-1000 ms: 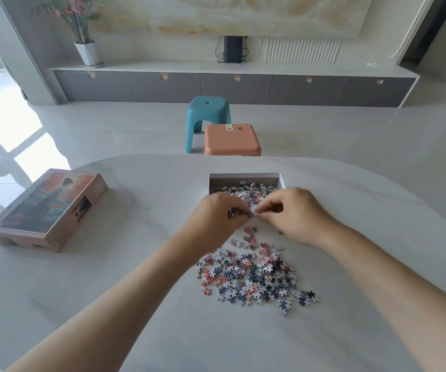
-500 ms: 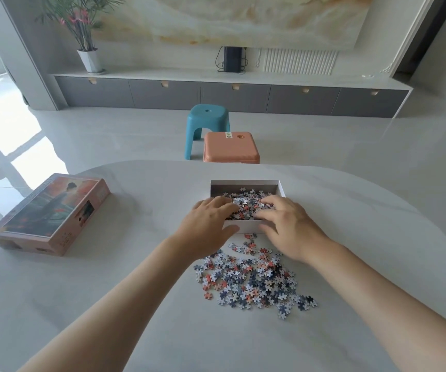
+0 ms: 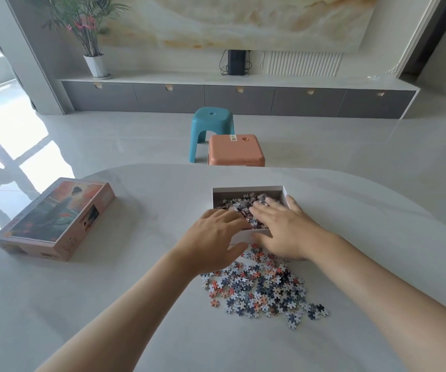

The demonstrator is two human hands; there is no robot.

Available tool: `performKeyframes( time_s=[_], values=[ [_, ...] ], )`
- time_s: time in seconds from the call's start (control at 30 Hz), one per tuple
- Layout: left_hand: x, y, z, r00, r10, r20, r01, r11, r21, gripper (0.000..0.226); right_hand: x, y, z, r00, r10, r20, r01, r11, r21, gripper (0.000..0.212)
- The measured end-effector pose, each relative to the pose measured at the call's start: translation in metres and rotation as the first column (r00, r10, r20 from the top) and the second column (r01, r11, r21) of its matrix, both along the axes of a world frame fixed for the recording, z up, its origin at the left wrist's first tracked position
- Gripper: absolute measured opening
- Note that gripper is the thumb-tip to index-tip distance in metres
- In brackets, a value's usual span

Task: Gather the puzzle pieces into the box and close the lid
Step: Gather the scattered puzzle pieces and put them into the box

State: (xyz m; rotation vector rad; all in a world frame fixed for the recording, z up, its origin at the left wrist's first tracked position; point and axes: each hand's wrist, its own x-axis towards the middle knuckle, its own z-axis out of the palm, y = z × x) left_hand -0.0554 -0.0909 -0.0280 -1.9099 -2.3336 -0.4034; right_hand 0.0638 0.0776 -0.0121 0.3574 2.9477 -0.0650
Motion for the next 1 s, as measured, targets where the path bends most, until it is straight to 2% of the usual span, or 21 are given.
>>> performKeyframes(
  time_s=[0.13,0.27,0.37,0.47,0.53,0.67,0.77,0.83,0.9,1.0],
  values=[
    [-0.012,0.002,-0.004,0.995,0.086,-0.050,-0.089,0.994,-0.064,0.056,0.002,0.007,-0.006,0.999,0.007,-0.053,-0.007,1.000,0.002,0.073],
    [-0.010,0.002,0.000,0.991,0.105,-0.084,-0.104,0.995,0.007,0.054,0.009,0.001,-0.008,0.976,0.095,-0.194,-0.096,0.995,0.005,0.075],
    [-0.003,0.009,-0.003,0.994,0.050,-0.099,-0.055,0.998,-0.042,0.057,0.011,0.002,-0.008,0.987,0.089,-0.133,-0.096,0.994,-0.046,0.070],
    [-0.011,0.009,-0.008,0.990,0.070,-0.124,-0.084,0.991,-0.108,0.056,0.007,0.006,-0.007,0.997,0.020,-0.069,-0.020,1.000,0.004,0.072],
    [-0.017,0.008,-0.008,0.987,0.096,-0.130,-0.112,0.986,-0.121,0.055,0.006,0.008,-0.005,0.996,-0.013,-0.085,0.013,1.000,-0.006,0.072],
    [-0.019,0.007,-0.009,0.986,0.080,-0.143,-0.091,0.993,-0.077,0.054,0.009,0.003,-0.007,0.991,0.075,-0.115,-0.080,0.996,-0.041,0.068],
    [-0.021,0.008,-0.011,0.989,0.112,-0.092,-0.122,0.987,-0.104,0.056,0.008,0.002,-0.009,0.995,0.009,-0.095,-0.012,0.999,-0.037,0.066],
    [-0.020,0.008,-0.013,0.990,0.132,-0.054,-0.137,0.986,-0.094,0.061,0.007,0.005,-0.007,0.985,0.022,-0.172,-0.033,0.997,-0.065,0.061],
    [-0.015,0.006,-0.012,0.989,0.134,-0.061,-0.138,0.989,-0.053,0.064,0.010,0.003,-0.003,0.946,0.077,-0.314,-0.108,0.991,-0.082,0.053],
    [-0.002,-0.001,-0.006,0.993,0.093,-0.077,-0.084,0.989,0.122,0.046,0.020,-0.003,0.007,0.861,0.138,-0.490,-0.176,0.984,-0.032,0.032]
  ],
)
